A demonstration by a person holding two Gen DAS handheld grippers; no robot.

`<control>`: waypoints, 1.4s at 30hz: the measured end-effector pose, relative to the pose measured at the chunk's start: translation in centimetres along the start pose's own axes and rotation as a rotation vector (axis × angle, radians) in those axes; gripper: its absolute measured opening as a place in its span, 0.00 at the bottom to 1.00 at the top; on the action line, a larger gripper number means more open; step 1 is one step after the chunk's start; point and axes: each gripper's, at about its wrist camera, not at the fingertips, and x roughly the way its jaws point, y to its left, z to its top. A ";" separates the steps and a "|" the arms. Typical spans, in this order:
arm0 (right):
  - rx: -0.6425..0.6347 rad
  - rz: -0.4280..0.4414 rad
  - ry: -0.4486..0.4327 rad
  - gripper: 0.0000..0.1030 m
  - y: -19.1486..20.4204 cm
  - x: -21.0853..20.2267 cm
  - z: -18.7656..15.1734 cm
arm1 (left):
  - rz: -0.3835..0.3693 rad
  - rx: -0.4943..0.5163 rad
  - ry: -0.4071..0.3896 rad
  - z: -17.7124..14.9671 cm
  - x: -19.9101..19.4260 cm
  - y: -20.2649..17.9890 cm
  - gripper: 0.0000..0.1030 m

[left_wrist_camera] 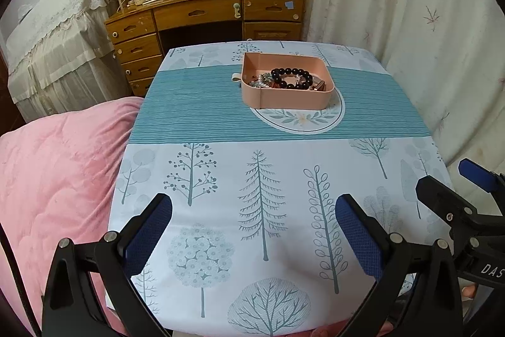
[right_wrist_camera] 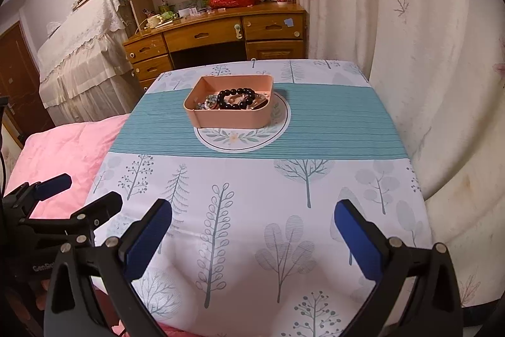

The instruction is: Organize jewelry

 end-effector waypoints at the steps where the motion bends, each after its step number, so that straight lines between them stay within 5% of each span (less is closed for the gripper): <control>1: 0.001 -0.001 0.001 1.00 0.0 0.0 0.0 | -0.003 0.000 0.002 0.1 0.1 0.0 0.99; 42: 0.054 -0.101 0.051 1.00 -2.5 -0.3 -1.1 | -0.038 0.022 0.068 0.5 2.3 -1.2 0.99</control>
